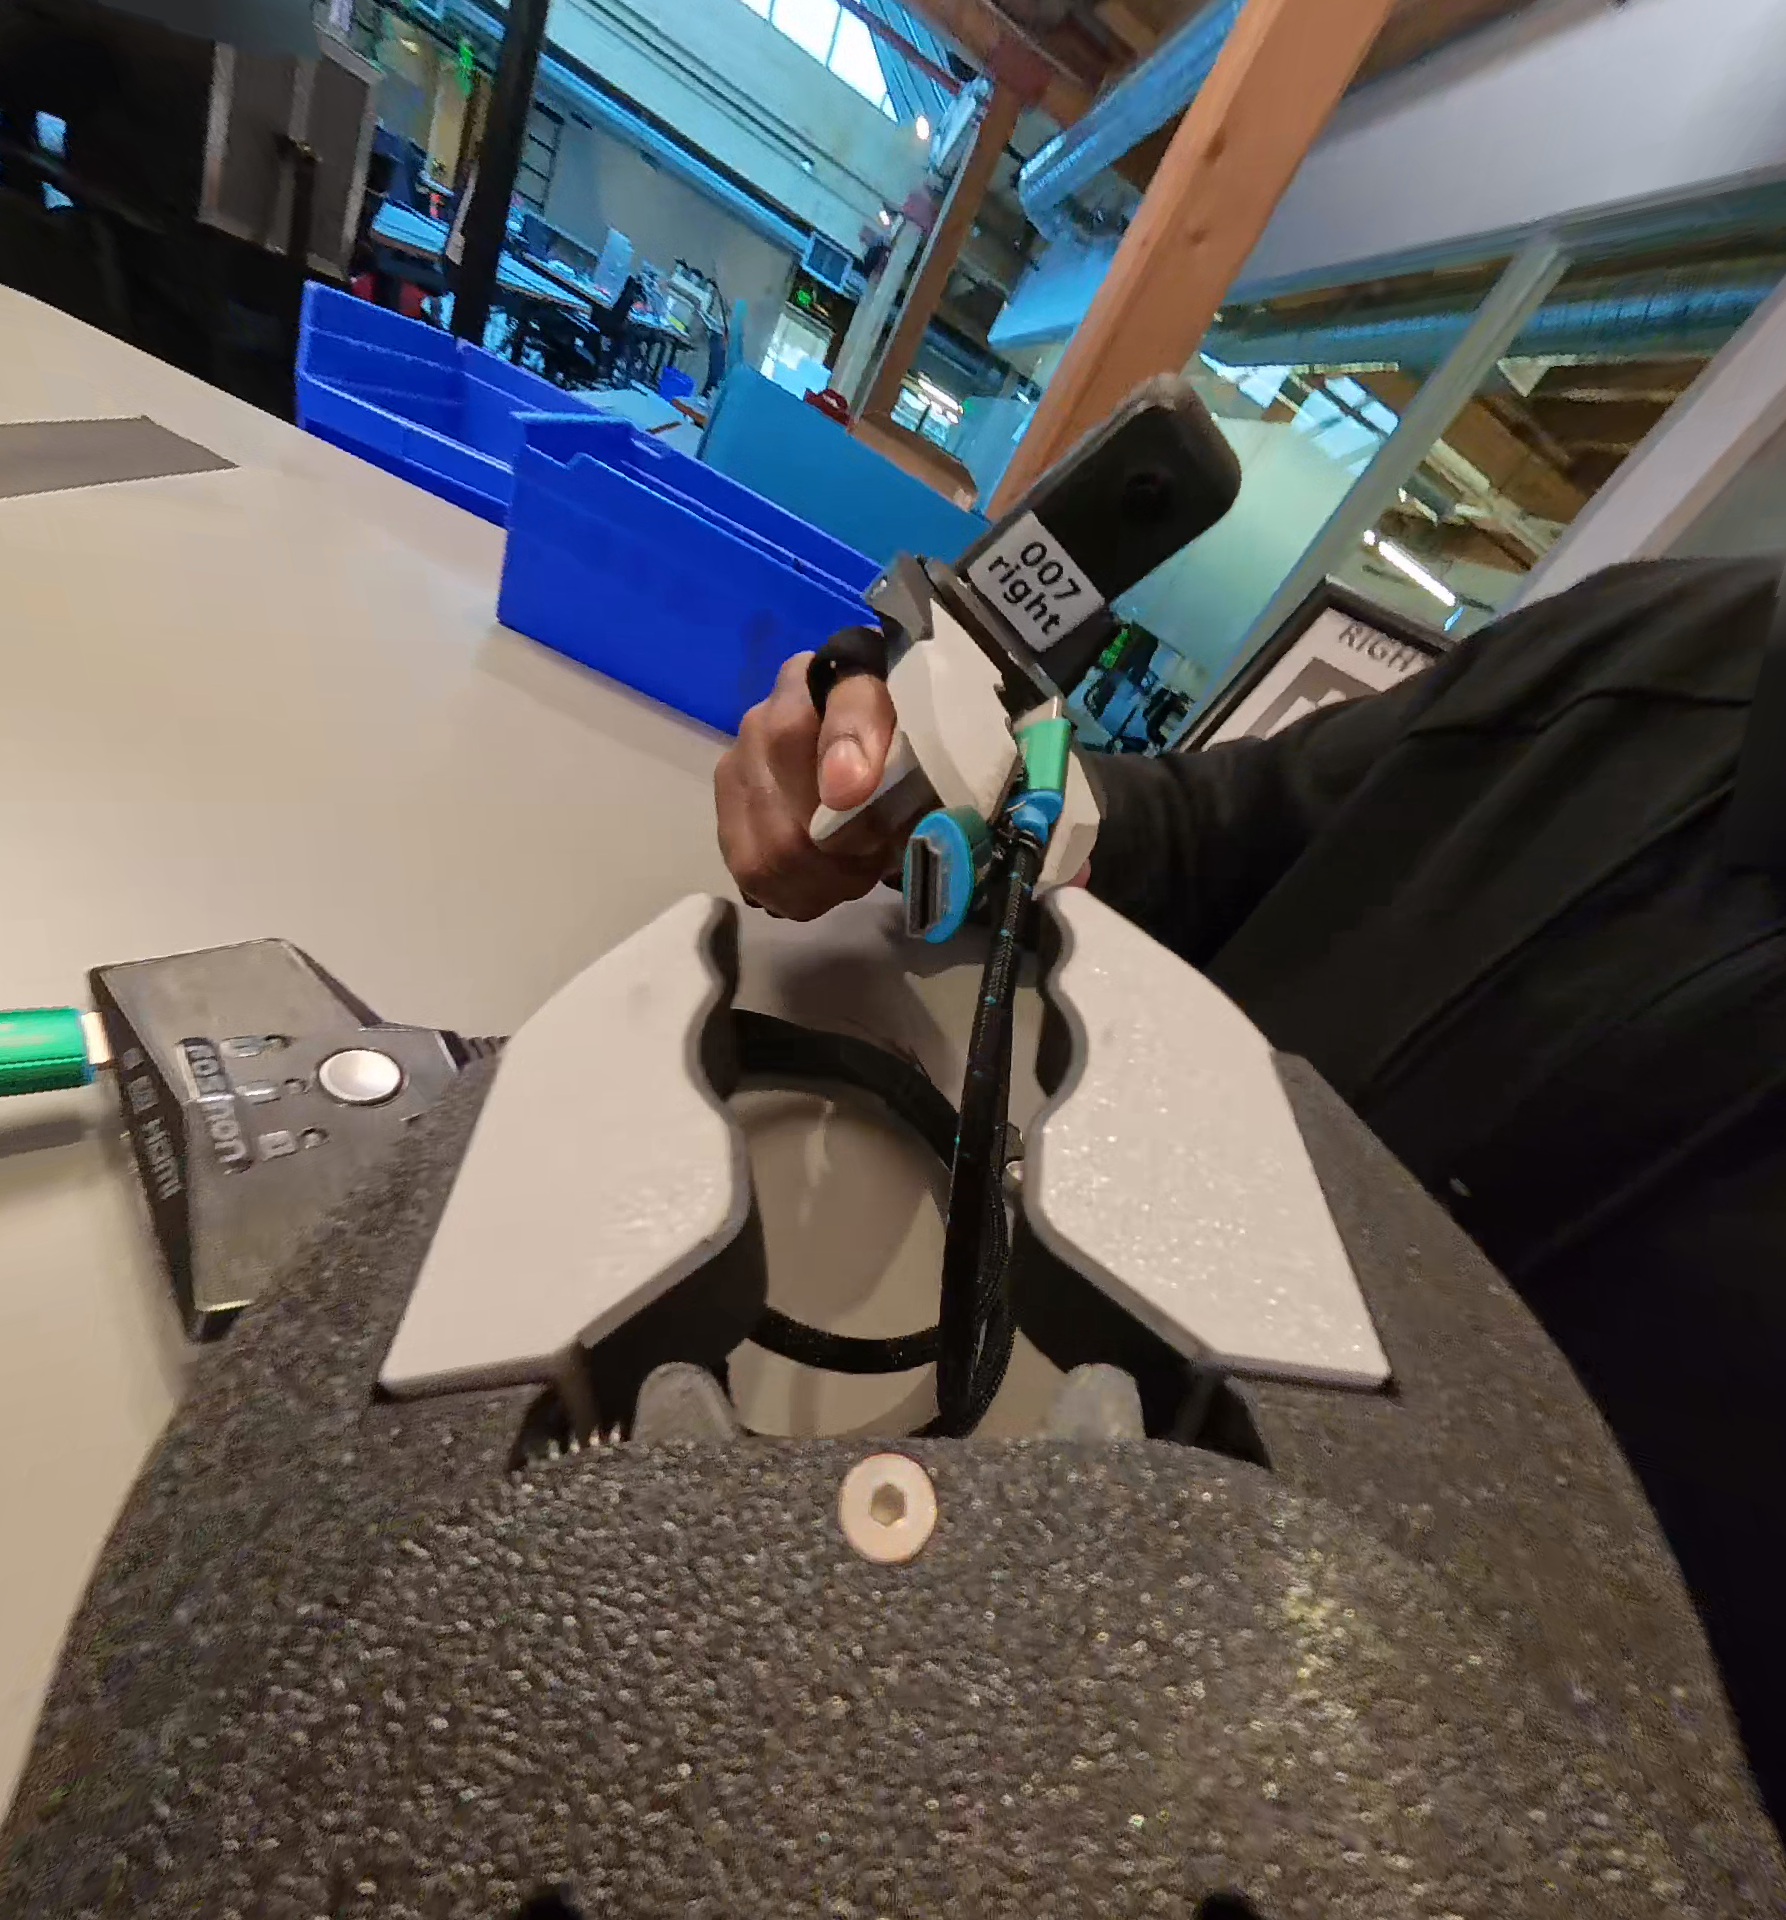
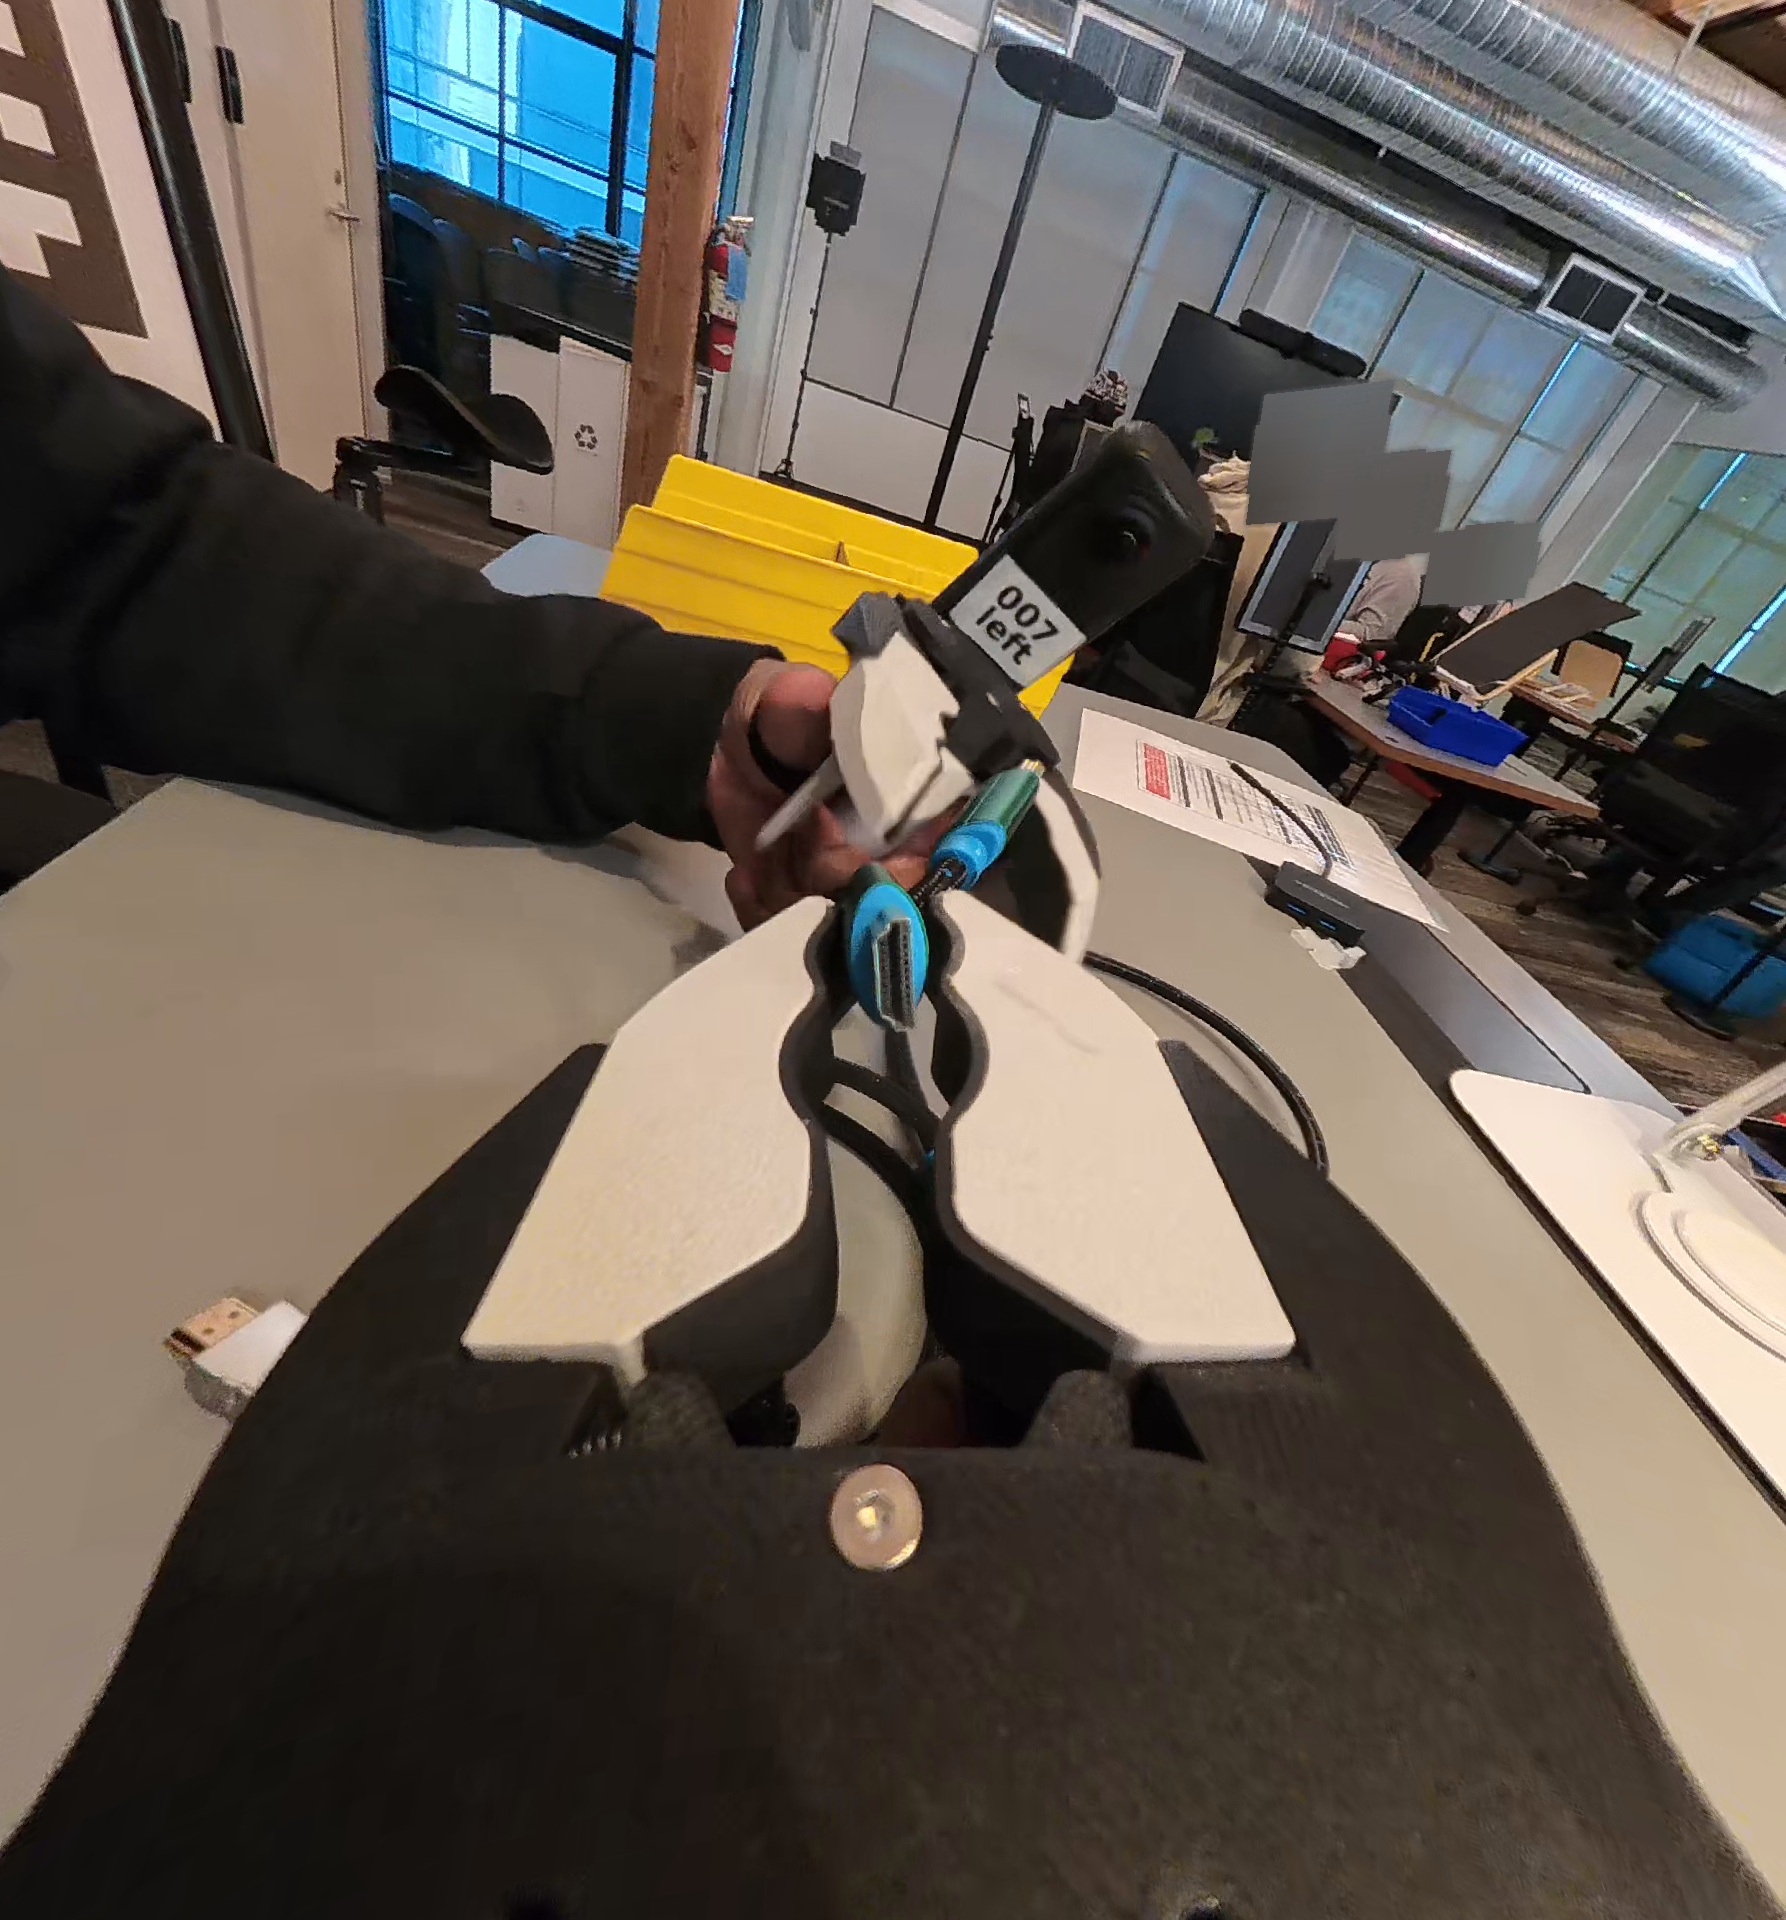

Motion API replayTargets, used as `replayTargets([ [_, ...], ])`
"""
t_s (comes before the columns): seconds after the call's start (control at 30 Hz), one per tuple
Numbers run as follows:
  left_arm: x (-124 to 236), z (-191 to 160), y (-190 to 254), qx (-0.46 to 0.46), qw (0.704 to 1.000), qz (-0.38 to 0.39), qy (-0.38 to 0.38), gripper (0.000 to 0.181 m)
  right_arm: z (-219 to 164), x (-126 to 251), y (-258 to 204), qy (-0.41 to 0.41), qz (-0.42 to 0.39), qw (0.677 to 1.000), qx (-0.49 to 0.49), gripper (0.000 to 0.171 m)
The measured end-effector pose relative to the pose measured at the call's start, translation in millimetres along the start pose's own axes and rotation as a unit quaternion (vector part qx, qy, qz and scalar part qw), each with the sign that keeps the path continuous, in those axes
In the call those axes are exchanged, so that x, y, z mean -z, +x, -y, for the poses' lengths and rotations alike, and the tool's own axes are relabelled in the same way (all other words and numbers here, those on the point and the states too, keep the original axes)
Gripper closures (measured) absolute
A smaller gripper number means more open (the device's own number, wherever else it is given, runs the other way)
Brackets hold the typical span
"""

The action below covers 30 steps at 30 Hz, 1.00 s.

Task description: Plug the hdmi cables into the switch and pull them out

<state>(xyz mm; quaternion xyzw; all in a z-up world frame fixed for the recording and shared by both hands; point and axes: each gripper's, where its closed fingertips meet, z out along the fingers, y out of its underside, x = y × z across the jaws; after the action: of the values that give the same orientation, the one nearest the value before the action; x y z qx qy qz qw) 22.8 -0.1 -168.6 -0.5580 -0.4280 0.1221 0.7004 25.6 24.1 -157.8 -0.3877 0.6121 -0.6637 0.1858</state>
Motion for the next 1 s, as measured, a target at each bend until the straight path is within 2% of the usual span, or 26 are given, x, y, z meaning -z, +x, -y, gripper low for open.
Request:
replayTargets([
  [0.07,-6.7,-0.3,5.5,-0.025,1.000,-0.007,0.005,0.157,0.0,-0.5,-0.5,-0.001,-0.001,1.000,0.001,0.157],
  [0.13,-9.4,10.8,13.1,-0.044,0.998,-0.018,0.046,0.168,1.3,1.2,2.0,0.003,-0.008,1.000,-0.001,0.157],
  [0.23,-13.4,19.5,18.0,-0.045,0.995,-0.028,0.080,0.170,4.1,3.3,3.8,0.007,-0.011,1.000,-0.004,0.156],
  [0.4,-16.7,17.5,22.8,-0.042,0.994,-0.050,0.086,0.169,4.2,1.2,0.2,0.004,-0.007,1.000,0.000,0.155],
  [0.5,-19.0,16.8,28.3,-0.043,0.994,-0.062,0.080,0.156,0.9,-0.9,-1.1,-0.006,-0.006,1.000,0.005,0.156],
  [0.6,-22.7,16.9,27.2,-0.060,0.994,-0.047,0.079,0.168,0.7,-2.7,-4.3,-0.006,-0.001,1.000,0.006,0.156],
  [0.67,-21.2,17.8,24.0,-0.072,0.994,-0.033,0.074,0.169,-0.1,-3.3,-2.5,-0.012,-0.009,1.000,0.012,0.157],
  [0.73,-15.8,20.4,21.5,-0.086,0.993,-0.019,0.073,0.169,-1.2,-2.4,-1.6,-0.015,-0.010,1.000,0.014,0.157],
  [0.87,12.0,44.5,18.2,-0.092,0.987,0.002,0.132,0.169,-1.0,3.5,5.6,-0.010,-0.017,1.000,0.007,0.157],
  [1.0,37.7,59.0,18.2,-0.125,0.980,0.033,0.150,0.170,-4.8,8.1,13.3,-0.012,-0.025,1.000,0.002,0.157],
])
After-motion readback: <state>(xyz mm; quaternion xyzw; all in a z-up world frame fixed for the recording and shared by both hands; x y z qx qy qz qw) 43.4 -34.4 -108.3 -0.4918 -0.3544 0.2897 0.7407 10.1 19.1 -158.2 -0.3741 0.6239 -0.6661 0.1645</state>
